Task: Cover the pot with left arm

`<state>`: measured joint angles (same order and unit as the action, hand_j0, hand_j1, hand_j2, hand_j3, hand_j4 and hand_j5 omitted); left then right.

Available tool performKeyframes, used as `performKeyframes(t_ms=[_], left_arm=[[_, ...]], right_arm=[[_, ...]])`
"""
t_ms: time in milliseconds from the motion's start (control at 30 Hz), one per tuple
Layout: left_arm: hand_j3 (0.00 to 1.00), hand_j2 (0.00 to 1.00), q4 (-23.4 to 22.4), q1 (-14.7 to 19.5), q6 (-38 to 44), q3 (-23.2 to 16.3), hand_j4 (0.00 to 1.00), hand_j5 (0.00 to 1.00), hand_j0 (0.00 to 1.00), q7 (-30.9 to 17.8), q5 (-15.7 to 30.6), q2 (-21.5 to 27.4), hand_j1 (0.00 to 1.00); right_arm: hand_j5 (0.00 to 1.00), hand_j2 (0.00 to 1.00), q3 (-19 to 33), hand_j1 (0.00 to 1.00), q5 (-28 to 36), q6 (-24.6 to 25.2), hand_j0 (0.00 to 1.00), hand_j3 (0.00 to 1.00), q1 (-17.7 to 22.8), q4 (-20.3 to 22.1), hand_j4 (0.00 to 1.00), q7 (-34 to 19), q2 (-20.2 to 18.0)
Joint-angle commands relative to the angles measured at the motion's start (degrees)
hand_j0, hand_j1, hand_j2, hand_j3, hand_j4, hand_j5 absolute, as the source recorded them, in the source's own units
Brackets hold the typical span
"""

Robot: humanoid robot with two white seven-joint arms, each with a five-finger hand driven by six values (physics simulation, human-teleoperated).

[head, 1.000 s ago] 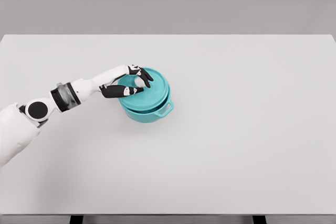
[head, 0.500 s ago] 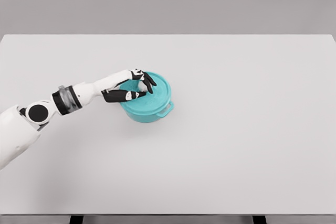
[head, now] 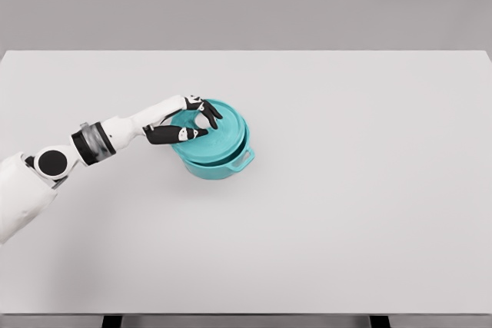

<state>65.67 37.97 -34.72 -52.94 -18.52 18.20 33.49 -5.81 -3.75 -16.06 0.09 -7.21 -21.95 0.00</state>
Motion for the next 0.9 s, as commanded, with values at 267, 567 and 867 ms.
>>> performKeyframes(t_ms=[267, 567, 867], left_arm=[[0.44, 0.44, 0.1, -0.3, -0.3, -0.5, 0.44, 0.44, 0.44, -0.7, -1.7, -0.4, 0.44], [0.44, 0.44, 0.1, -0.4, -0.3, -0.5, 0.44, 0.44, 0.44, -0.7, -1.7, -0.3, 0.44], [0.44, 0.44, 0.7, -1.0, -0.3, -0.5, 0.44, 0.44, 0.44, -0.7, -1.7, -0.3, 0.44]], right_arm=[[1.0, 1.0, 0.0, 1.0, 0.0, 0.0, 1.0, 1.0, 0.0, 0.0, 1.0, 0.0, 0.0], [1.0, 1.0, 0.0, 1.0, 0.0, 0.0, 1.0, 1.0, 0.0, 0.0, 1.0, 0.0, 0.0], [1.0, 1.0, 0.0, 1.0, 0.0, 0.0, 1.0, 1.0, 0.0, 0.0, 1.0, 0.0, 0.0]])
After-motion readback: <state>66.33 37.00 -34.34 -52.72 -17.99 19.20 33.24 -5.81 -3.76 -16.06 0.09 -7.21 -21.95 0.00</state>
